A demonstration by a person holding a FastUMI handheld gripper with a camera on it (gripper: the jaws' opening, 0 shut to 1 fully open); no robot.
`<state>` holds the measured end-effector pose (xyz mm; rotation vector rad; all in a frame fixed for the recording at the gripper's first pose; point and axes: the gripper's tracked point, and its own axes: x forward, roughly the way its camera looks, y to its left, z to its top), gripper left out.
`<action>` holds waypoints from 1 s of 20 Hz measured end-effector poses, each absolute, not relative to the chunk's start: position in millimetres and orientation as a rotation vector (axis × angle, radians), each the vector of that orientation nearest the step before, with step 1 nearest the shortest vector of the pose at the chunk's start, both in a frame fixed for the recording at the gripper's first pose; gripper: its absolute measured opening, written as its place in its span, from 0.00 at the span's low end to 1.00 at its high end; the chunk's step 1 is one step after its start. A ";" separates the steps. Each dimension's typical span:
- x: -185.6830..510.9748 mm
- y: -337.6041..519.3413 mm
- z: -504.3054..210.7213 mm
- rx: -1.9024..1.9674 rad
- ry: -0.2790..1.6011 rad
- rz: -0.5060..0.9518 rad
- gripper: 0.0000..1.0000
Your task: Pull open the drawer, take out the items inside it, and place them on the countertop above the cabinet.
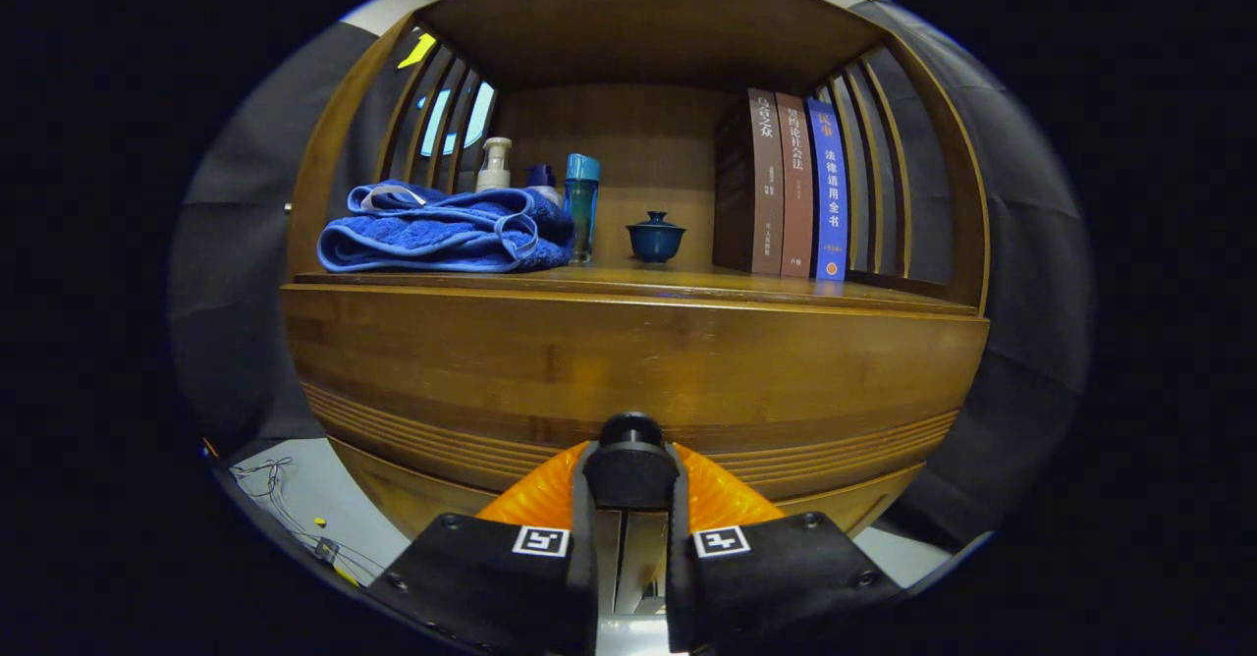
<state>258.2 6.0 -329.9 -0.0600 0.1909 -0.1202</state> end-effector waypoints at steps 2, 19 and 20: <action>247.3 5.5 -329.6 -0.050 0.200 -0.130 0.31; 114.2 16.2 -326.9 0.018 0.205 -0.133 0.31; 111.1 15.9 -327.9 0.020 0.205 -0.133 0.31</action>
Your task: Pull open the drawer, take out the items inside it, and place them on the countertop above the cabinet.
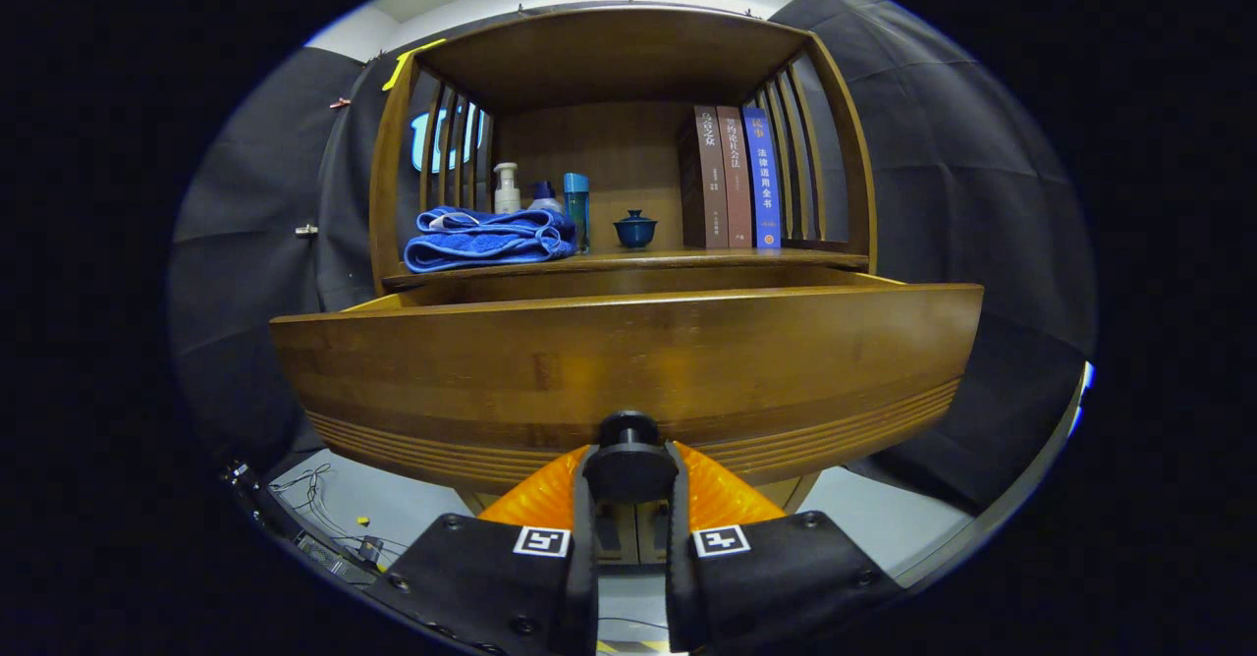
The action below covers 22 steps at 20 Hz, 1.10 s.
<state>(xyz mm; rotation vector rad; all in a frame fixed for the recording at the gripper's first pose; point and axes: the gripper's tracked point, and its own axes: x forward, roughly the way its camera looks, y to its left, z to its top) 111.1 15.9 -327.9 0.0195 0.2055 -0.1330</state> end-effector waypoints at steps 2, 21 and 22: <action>104.4 16.2 -330.8 0.022 0.211 -0.132 0.31; 51.7 26.8 -270.3 -0.072 0.148 -0.048 0.98; 50.8 30.0 -253.0 -0.071 0.129 -0.030 0.98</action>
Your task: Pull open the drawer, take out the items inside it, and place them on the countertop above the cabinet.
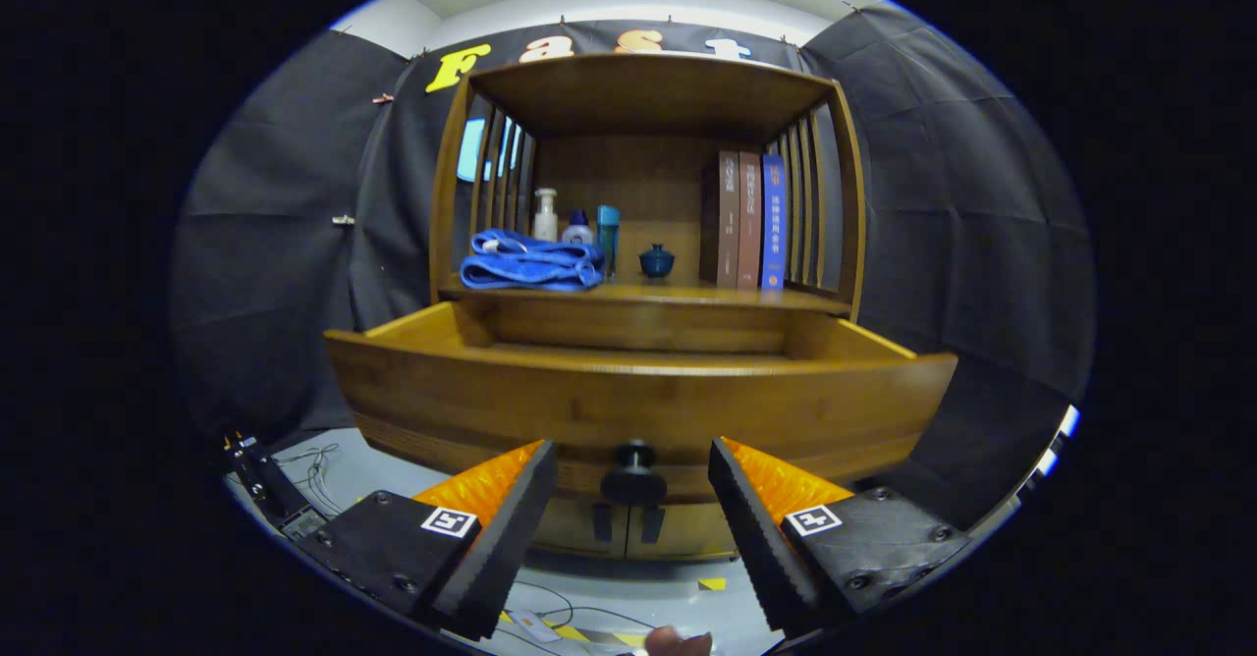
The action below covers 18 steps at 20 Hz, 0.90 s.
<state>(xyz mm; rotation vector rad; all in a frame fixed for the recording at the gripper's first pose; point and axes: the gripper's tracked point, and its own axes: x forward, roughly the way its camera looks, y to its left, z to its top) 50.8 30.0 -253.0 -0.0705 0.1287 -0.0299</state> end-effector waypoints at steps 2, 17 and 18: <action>54.6 31.7 -219.2 -0.081 0.105 -0.009 0.98; 192.2 22.9 -191.7 -0.187 0.517 0.011 0.99; 194.3 23.6 -204.9 -0.201 0.586 0.022 0.99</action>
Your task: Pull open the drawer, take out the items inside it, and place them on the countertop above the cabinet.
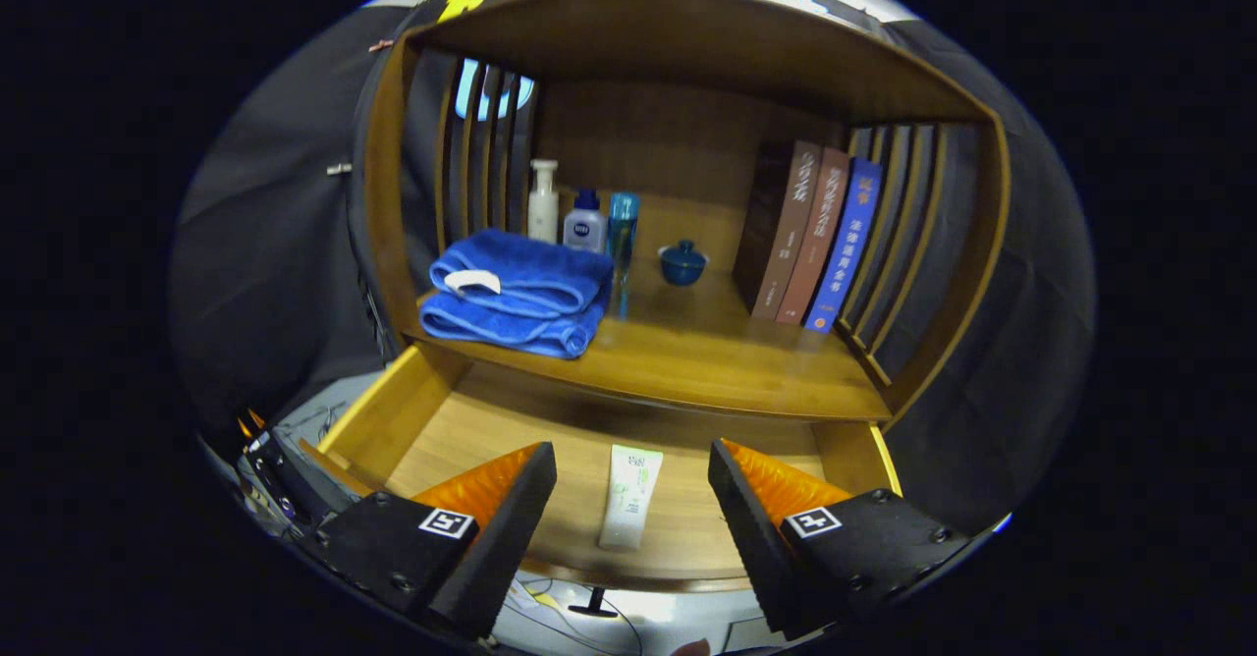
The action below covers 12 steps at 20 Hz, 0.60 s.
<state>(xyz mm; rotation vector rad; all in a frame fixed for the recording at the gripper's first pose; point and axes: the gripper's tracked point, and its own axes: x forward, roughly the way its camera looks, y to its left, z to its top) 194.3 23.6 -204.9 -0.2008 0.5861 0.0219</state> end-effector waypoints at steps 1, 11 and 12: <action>197.3 28.7 -217.8 -0.182 0.650 0.045 0.99; 228.6 -3.5 -339.8 -0.067 1.150 -0.063 0.98; 229.9 -3.4 -347.3 -0.038 1.177 -0.073 0.98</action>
